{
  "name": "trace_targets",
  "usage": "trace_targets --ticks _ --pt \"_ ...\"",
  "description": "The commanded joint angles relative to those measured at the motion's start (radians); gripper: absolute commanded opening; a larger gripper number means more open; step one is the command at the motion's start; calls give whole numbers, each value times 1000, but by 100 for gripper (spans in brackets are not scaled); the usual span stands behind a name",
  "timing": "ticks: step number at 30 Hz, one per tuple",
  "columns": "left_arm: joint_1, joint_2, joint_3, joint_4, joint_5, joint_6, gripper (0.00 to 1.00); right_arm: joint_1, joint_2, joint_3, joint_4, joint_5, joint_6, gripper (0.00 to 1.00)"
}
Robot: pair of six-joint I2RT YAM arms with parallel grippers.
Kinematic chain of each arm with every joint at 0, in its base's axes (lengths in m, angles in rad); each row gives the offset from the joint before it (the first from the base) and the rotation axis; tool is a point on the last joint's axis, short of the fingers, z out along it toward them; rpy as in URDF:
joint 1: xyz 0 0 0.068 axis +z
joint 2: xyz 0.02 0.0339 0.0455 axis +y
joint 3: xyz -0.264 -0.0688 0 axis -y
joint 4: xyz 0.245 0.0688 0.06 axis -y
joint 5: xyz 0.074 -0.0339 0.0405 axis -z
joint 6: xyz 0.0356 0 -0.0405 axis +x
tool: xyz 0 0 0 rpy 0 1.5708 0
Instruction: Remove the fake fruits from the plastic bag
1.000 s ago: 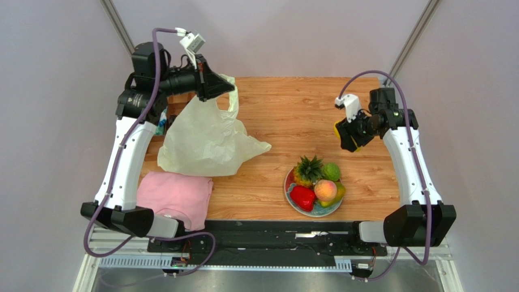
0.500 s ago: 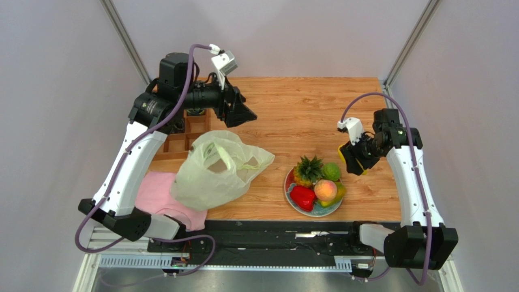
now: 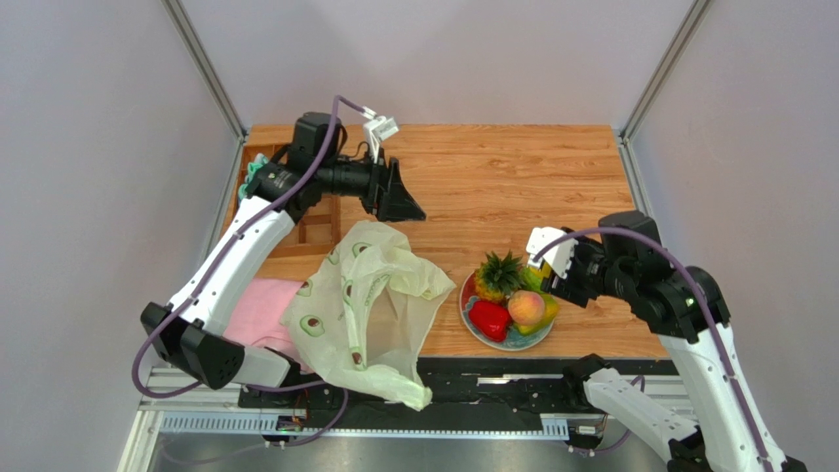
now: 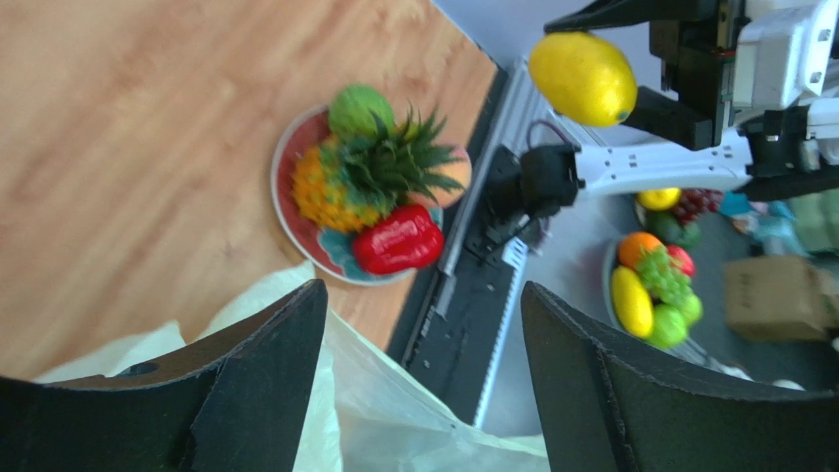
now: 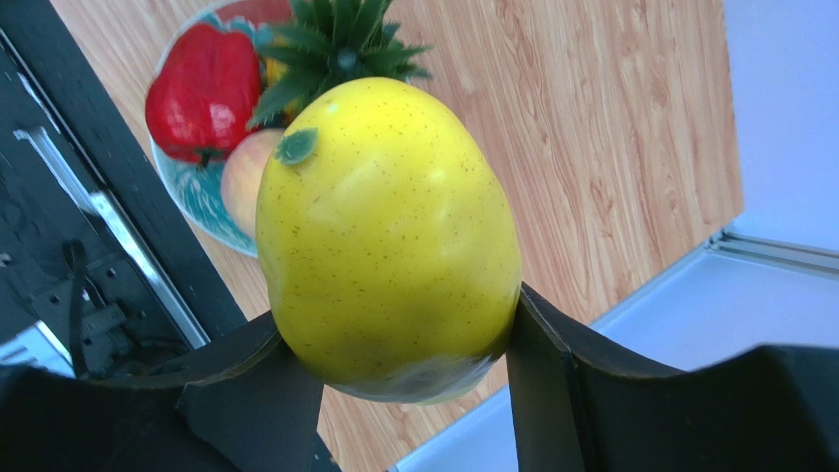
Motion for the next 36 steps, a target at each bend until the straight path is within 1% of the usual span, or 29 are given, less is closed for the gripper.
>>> trace_targets --ticks 1,2,3,5,7,9,10,11,13,14,15,16,18,19,21,23,24,25,26,27,28,29,30,31,32,33,34,35,36 --pt "-5 35 -80 109 131 -85 75 49 -66 -98 -54 185 -68 2" --pt "-5 73 -112 132 135 -111 74 46 -90 -128 -41 228 -73 1" --pt "-5 95 -122 160 145 -146 72 49 -98 -136 -16 237 -68 1" --pt "-11 129 -165 206 146 -170 72 49 -110 -161 20 272 -41 0" --pt "-34 182 -164 223 95 -164 73 46 -118 -188 77 280 -38 0" --pt "-56 230 -124 221 73 -144 69 48 -113 -210 147 300 0 0" --pt "-59 286 -92 214 91 -133 61 46 -103 -201 161 309 34 1" --pt "-59 319 -5 198 99 -133 58 48 -90 -195 170 323 103 0" --pt "-53 403 78 177 132 -147 50 48 -55 -165 189 345 163 0" --pt "-51 425 116 178 131 -159 49 46 -46 -152 198 377 221 0" --pt "-51 446 120 184 131 -202 49 43 -38 -127 222 383 240 0" --pt "-50 489 89 197 166 -229 44 11 -38 -121 233 360 247 0" --pt "-44 520 34 235 200 -304 40 -47 -32 -93 264 357 271 0" --pt "-42 552 -15 247 206 -312 39 -63 -18 -83 264 362 271 0" --pt "-42 587 -38 252 195 -316 38 -87 -9 -66 264 380 271 0" --pt "-42 618 -61 279 195 -357 37 -106 5 -15 240 366 278 0" --pt "-41 609 -57 275 191 -337 38 -127 17 15 223 353 280 0" --pt "-38 583 -7 237 185 -298 41 -135 28 60 207 339 280 1" --pt "-30 571 38 182 172 -249 47 -138 41 72 189 340 272 1" --pt "-21 561 92 34 134 -142 66 -138 48 77 181 343 254 1" --pt "-12 517 164 -14 123 -94 76 -138 52 83 176 354 252 1" --pt "13 482 178 -79 102 -46 86 -138 60 88 169 357 260 1" --pt "25 410 183 -114 30 33 99 -140 65 94 160 351 269 1" --pt "39 385 199 -159 11 81 99 -140 71 101 150 322 283 1" --pt "65 368 215 -282 -10 167 99 -140 71 97 144 310 287 1" --pt "76 359 230 -356 -71 206 99 -140 68 85 150 305 292 1" --pt "90 357 270 -434 -93 239 99 -141 63 71 159 303 301 1" --pt "126 362 282 -583 -95 323 99 -146 63 47 173 297 304 1" --pt "143 363 288 -652 -87 367 99 -162 65 40 176 290 309 1"
